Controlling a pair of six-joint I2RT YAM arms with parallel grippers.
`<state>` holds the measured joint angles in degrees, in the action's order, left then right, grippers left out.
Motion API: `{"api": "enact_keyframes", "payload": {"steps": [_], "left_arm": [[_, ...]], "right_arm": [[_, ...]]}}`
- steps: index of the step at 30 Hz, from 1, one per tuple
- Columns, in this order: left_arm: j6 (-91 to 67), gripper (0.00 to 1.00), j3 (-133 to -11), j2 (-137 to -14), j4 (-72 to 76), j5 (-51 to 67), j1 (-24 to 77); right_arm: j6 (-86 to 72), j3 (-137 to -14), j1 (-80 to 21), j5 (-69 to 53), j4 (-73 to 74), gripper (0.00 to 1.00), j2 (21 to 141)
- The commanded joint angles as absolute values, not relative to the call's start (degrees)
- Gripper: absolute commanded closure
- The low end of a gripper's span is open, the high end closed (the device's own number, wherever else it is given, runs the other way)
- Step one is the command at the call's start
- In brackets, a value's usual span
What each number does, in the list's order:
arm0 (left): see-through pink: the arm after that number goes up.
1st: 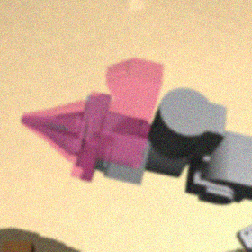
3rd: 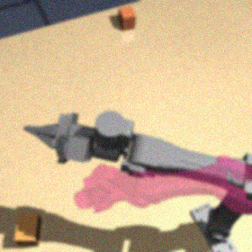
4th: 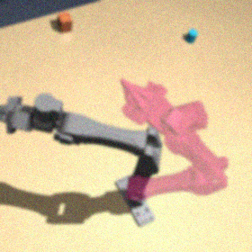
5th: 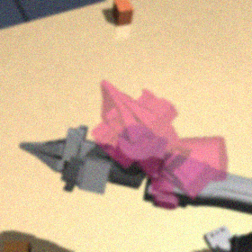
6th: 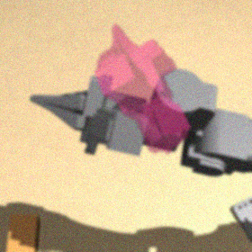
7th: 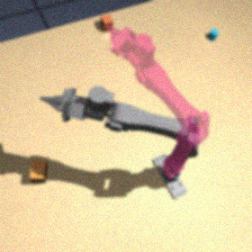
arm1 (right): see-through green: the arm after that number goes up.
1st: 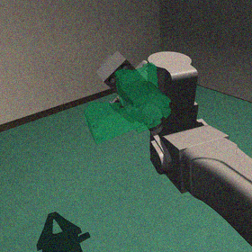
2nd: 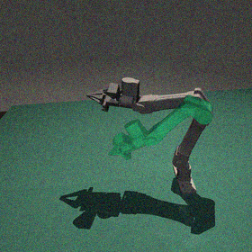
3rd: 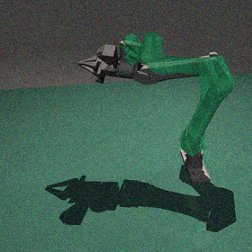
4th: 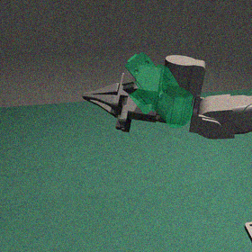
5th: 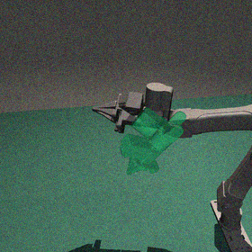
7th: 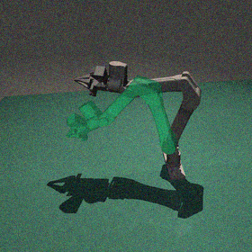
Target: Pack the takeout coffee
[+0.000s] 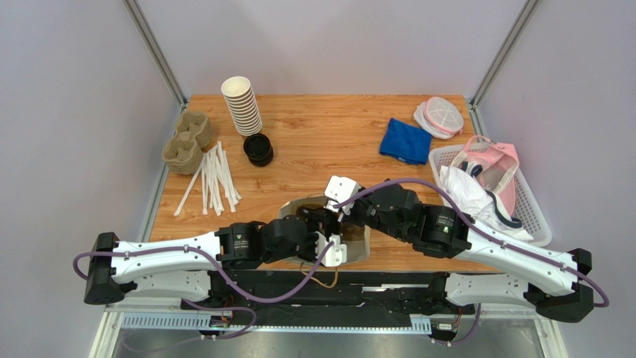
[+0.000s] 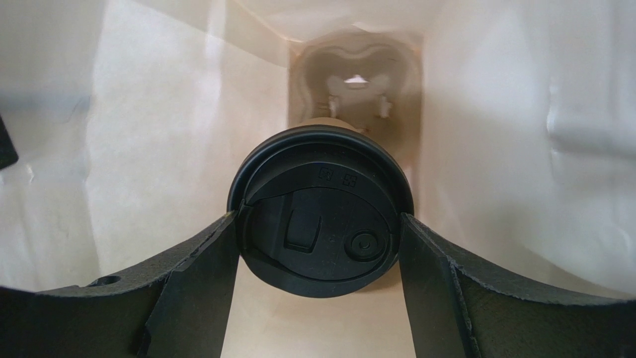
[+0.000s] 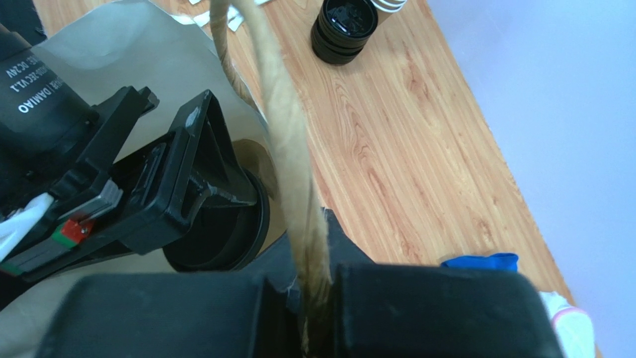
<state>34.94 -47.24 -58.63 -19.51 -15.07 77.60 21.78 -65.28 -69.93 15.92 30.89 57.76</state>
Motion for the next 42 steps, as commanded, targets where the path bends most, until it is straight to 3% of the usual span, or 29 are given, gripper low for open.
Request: {"api": "enact_keyframes", "payload": {"steps": [1, 23, 42], "left_arm": [[34.45, 0.81, -45.97, -58.8, -14.51, -13.89, 77.61], [36.91, 0.82, -45.09, -69.08, -5.1, -14.15, 76.64], [35.86, 0.8, -48.51, -76.38, -9.05, -9.58, 72.6]], "right_arm": [[27.5, -63.02, -71.28, 19.34, 22.34, 1.0, 55.81], [22.06, -59.94, -74.18, 18.11, 23.2, 1.0, 53.97], [17.32, -61.87, -72.6, 12.57, 26.98, 1.0, 54.32]]}}
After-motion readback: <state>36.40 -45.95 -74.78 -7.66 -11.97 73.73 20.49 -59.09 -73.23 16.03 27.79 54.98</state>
